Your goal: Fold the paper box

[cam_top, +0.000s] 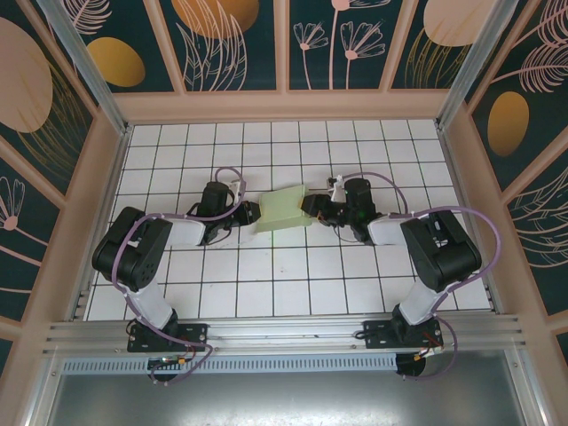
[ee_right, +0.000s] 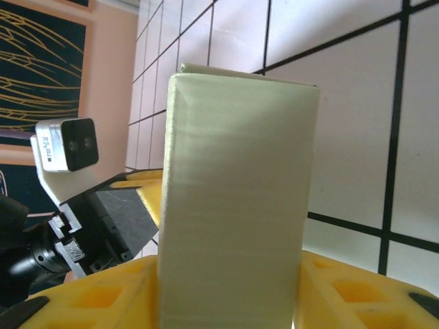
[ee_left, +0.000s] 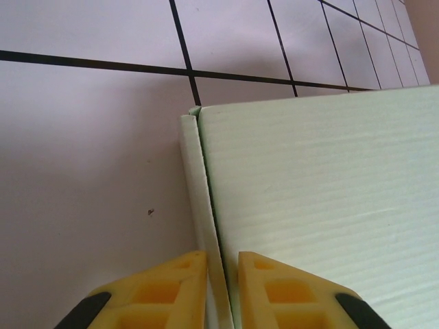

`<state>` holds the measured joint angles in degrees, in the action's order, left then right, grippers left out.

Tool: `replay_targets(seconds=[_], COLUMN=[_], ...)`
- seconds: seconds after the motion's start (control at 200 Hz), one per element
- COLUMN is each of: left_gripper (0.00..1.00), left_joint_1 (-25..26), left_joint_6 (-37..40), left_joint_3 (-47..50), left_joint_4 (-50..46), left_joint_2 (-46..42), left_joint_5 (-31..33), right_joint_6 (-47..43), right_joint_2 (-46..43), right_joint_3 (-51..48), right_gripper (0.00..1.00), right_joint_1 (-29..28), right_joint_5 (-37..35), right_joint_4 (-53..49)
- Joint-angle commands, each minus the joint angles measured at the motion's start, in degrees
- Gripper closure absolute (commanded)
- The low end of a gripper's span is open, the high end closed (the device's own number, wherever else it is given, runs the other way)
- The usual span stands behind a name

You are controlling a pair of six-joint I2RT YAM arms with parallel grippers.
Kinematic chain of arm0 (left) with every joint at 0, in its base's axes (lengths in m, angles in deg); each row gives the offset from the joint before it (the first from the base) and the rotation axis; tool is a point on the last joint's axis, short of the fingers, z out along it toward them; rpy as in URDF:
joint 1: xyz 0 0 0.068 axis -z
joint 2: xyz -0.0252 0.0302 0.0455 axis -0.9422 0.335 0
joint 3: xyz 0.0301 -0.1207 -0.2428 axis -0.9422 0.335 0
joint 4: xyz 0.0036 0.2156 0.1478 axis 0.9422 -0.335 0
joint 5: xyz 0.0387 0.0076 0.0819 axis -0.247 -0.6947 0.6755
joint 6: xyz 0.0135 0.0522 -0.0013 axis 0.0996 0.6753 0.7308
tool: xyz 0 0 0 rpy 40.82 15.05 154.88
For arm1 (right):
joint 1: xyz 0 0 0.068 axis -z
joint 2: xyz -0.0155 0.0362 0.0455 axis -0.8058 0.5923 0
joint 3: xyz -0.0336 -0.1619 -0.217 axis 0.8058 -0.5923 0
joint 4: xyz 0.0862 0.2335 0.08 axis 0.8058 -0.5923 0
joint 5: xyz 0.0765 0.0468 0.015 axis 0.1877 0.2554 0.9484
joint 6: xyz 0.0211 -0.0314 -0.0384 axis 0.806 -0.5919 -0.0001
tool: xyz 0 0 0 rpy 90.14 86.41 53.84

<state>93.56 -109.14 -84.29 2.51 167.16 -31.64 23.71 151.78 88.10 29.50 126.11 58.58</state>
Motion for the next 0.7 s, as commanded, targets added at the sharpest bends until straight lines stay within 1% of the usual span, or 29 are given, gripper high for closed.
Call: replay_targets(seconds=[0.0, 0.1, 0.115, 0.185, 0.34, 0.36, 0.41, 0.425, 0.455, 0.47, 0.51, 0.565, 0.696], left_gripper=[0.77, 0.7, 0.7, 0.66, 0.61, 0.55, 0.52, 0.47, 0.43, 0.39, 0.36, 0.27, 0.17], left_joint_1=[-0.15, -0.13, -0.14, -0.11, -0.11, -0.11, -0.11, -0.11, -0.11, -0.05, -0.02, 0.13, 2.63], left_joint_6=[-0.04, 0.42, 0.61, 1.88, 5.33, 6.05, 7.95, 8.47, 9.97, 10.73, 12.86, 16.54, 27.53], left_joint_3=[1.1, 1.11, 1.14, 1.41, 4.15, 4.53, 5.68, 6.13, 7.17, 7.69, 9.06, 10.69, 14.59], left_joint_4=[-2.31, -2.85, -2.96, -3.38, -0.25, 0.09, 1.4, 1.93, 3.3, 4.09, 5.83, 8.09, 12.68], left_joint_2=[-0.19, -1.67, -3.42, -6.38, -15.43, -16.49, -19.34, -20.16, -21.82, -22.58, -24.61, -27.29, -33.5], left_joint_5=[-0.05, 0.94, 1.56, 3.99, 10.32, 11.0, 13.0, 13.59, 14.33, 14.61, 15.59, 16.11, 21.78], right_joint_6=[1.05, 1.56, 1.82, 2.78, 3.91, 3.96, 4.29, 4.5, 4.88, 5.03, 5.59, 6.49, 8.07], right_joint_2=[0.38, 0.37, 0.27, -0.05, -2.07, -2.24, -2.85, -3.06, -3.46, -3.58, -3.99, -4.65, -6.3], right_joint_3=[1.66, 1.57, 1.63, 1.46, 1.03, 1.02, 1.02, 0.96, 0.81, 0.72, 0.51, 0.24, 0.06], right_gripper=[0.53, 0.55, 0.55, 0.55, 0.55, 0.54, 0.55, 0.55, 0.55, 0.54, 0.55, 0.55, 0.55], right_joint_1=[0.41, 0.61, 0.65, 1.03, 2.09, 2.3, 2.79, 2.95, 3.24, 3.44, 3.97, 4.71, 6.52], right_joint_5=[2.18, 2.17, 2.22, 2.52, 1.87, 1.91, 1.92, 2.06, 2.24, 2.39, 2.74, 3.35, 5.02], right_joint_4=[0.75, 0.54, 0.69, 1.44, 1.63, 1.56, 1.39, 1.41, 1.66, 1.82, 2.15, 2.65, 2.89])
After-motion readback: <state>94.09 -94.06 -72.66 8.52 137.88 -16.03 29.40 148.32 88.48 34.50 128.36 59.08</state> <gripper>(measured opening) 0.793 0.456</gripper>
